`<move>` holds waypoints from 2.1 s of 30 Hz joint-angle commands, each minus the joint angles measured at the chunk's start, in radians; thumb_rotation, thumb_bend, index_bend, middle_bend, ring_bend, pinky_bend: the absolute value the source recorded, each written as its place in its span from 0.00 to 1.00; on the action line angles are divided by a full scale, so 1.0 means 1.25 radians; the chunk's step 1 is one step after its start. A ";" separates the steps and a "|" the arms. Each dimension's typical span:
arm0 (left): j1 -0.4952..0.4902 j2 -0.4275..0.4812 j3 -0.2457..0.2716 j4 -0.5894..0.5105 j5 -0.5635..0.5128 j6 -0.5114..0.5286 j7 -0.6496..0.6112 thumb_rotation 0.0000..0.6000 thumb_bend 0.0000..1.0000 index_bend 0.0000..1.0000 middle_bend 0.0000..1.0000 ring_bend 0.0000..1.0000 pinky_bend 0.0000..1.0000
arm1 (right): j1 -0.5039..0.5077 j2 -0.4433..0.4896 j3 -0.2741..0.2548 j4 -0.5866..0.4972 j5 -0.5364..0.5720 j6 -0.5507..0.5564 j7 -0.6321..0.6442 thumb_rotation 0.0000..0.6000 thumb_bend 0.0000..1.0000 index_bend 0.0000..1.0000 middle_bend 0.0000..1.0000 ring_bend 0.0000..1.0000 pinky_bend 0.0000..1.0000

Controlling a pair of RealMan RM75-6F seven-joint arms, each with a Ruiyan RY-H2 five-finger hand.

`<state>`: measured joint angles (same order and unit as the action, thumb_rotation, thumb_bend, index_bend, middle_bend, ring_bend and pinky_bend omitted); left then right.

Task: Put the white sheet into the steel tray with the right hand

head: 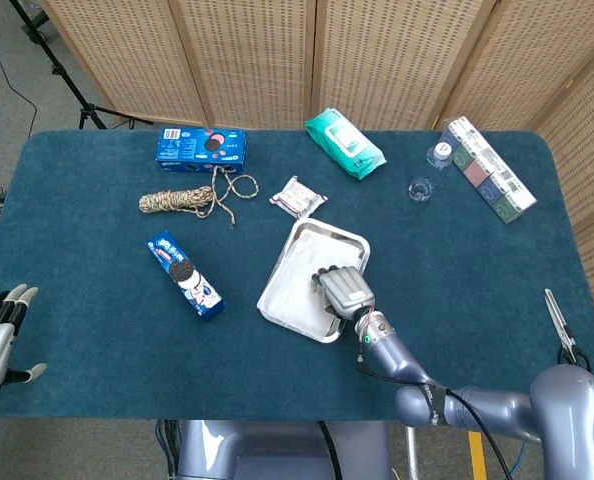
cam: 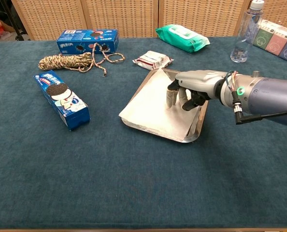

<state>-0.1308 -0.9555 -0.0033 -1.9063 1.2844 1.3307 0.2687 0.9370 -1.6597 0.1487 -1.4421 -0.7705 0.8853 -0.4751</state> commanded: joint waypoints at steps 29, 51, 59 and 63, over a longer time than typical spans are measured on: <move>-0.004 -0.004 0.000 0.005 -0.005 -0.004 0.007 1.00 0.00 0.00 0.00 0.00 0.00 | -0.006 0.010 0.054 -0.022 -0.088 0.055 0.035 1.00 1.00 0.39 0.30 0.28 0.39; 0.001 0.000 0.001 0.005 0.005 0.007 -0.005 1.00 0.00 0.00 0.00 0.00 0.00 | -0.149 0.231 -0.036 -0.146 -0.469 0.263 0.088 1.00 0.00 0.04 0.00 0.00 0.01; 0.009 -0.007 -0.002 0.018 0.025 0.029 -0.021 1.00 0.00 0.00 0.00 0.00 0.00 | -0.255 0.309 -0.087 -0.163 -0.563 0.385 0.114 1.00 0.00 0.04 0.00 0.00 0.00; 0.021 -0.006 0.005 0.018 0.051 0.050 -0.031 1.00 0.00 0.00 0.00 0.00 0.00 | -0.338 0.334 -0.112 -0.170 -0.584 0.477 0.147 1.00 0.00 0.02 0.00 0.00 0.00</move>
<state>-0.1106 -0.9628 -0.0011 -1.8838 1.3390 1.3844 0.2344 0.5787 -1.2710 0.0363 -1.6454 -1.4754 1.4142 -0.3230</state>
